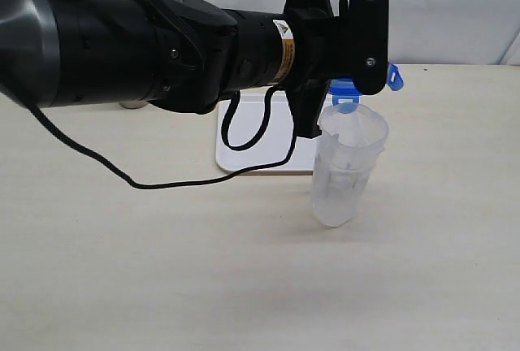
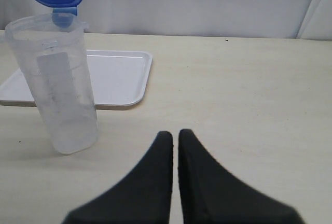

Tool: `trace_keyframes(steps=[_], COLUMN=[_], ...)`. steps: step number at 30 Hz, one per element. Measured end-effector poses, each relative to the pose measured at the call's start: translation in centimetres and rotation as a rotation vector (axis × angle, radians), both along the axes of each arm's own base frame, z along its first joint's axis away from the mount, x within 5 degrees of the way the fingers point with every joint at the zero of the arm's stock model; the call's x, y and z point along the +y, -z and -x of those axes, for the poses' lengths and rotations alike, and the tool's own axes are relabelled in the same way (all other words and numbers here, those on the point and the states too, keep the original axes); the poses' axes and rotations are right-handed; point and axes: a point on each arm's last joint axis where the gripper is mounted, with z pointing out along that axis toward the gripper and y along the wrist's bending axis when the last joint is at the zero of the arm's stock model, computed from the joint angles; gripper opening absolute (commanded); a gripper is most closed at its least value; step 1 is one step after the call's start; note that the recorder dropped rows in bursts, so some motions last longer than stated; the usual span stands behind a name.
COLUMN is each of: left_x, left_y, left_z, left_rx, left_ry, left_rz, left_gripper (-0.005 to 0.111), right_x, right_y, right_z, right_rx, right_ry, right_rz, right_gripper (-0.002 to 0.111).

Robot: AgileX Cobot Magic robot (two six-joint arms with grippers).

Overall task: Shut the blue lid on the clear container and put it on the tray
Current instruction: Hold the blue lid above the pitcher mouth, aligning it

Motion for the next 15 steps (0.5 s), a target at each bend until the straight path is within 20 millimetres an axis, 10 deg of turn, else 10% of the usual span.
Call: trace_keyframes(steps=[15], left_x=[0.0], left_y=[-0.01], left_z=[0.0], left_rx=[-0.009], left_ry=[0.005], left_rz=[-0.008], left_gripper=[0.0], right_x=[0.0], right_y=[0.0], right_z=[0.0], right_rx=[0.0], right_ry=[0.0], right_rz=[0.0], right_gripper=[0.004])
